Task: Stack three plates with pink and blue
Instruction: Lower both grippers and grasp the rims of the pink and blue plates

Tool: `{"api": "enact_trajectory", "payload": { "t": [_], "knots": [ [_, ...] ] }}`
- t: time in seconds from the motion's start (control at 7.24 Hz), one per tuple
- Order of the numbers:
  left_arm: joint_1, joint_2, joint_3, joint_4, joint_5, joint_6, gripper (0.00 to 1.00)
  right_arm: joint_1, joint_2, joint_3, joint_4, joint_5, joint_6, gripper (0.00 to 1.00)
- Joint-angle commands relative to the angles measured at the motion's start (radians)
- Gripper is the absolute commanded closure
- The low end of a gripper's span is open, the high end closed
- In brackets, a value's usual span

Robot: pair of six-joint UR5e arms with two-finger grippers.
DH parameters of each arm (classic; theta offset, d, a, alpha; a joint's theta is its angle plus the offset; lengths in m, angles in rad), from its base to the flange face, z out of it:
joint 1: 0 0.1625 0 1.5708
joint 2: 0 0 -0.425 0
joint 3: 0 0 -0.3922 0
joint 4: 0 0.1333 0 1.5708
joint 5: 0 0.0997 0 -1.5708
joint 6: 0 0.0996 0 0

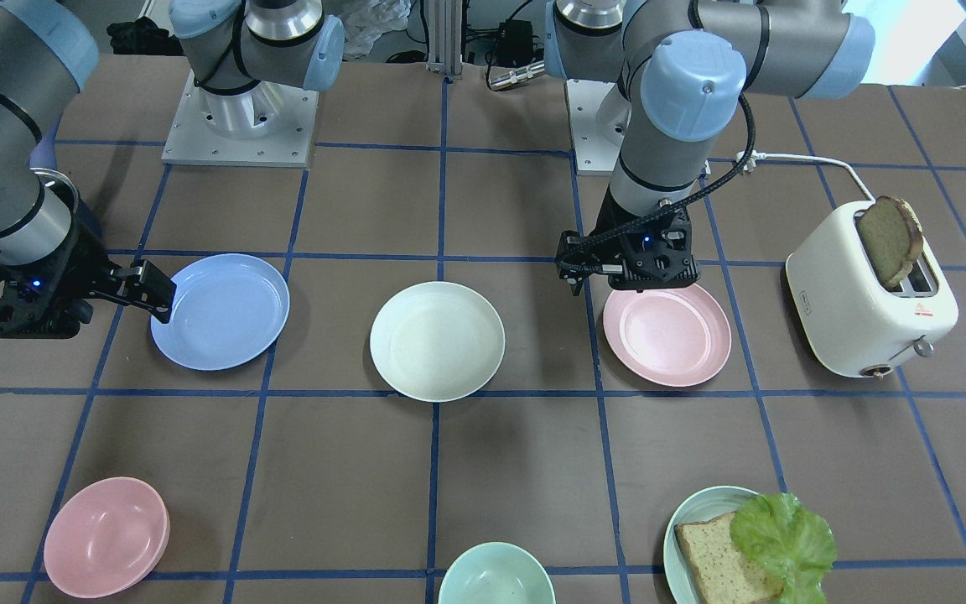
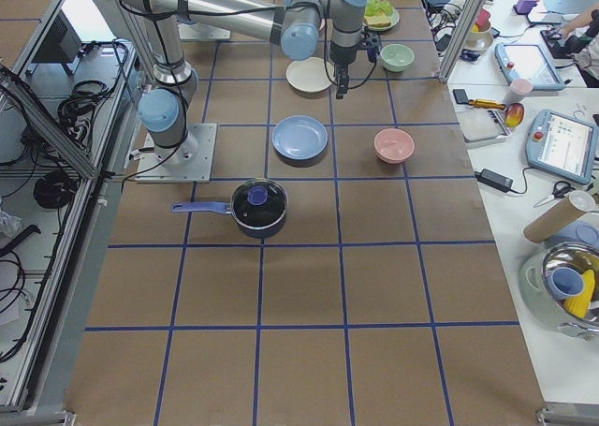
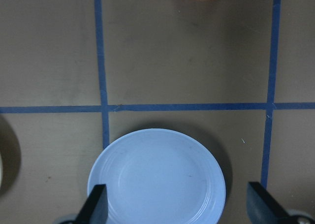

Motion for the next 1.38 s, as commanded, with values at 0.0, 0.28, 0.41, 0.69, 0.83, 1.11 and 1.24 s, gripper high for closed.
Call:
{"api": "enact_trajectory", "payload": {
  "t": [0.0,0.28,0.41,0.69,0.83,1.11,1.24],
  "knots": [
    [0.004,-0.055,-0.052,0.074,0.051,0.02,0.4,-0.082,0.001,0.17,-0.185,0.005,-0.101,0.0],
    [0.01,-0.128,-0.06,0.161,0.055,0.021,0.41,-0.09,-0.002,0.314,-0.319,-0.013,-0.109,0.0],
    [0.013,-0.162,-0.059,0.169,0.064,0.021,0.48,-0.117,-0.002,0.35,-0.319,-0.013,-0.109,0.0],
    [0.014,-0.202,-0.06,0.174,0.134,0.008,0.52,-0.168,0.004,0.385,-0.319,0.004,-0.106,0.0],
    [0.014,-0.226,-0.059,0.177,0.136,0.005,0.57,-0.171,0.007,0.411,-0.325,0.005,-0.106,0.0],
    [0.014,-0.253,-0.059,0.183,0.145,-0.015,0.57,-0.17,0.007,0.422,-0.335,0.005,-0.109,0.0],
    [0.013,-0.256,-0.06,0.181,0.162,-0.017,0.57,-0.17,0.009,0.422,-0.336,0.005,-0.109,0.0]
  ]
}}
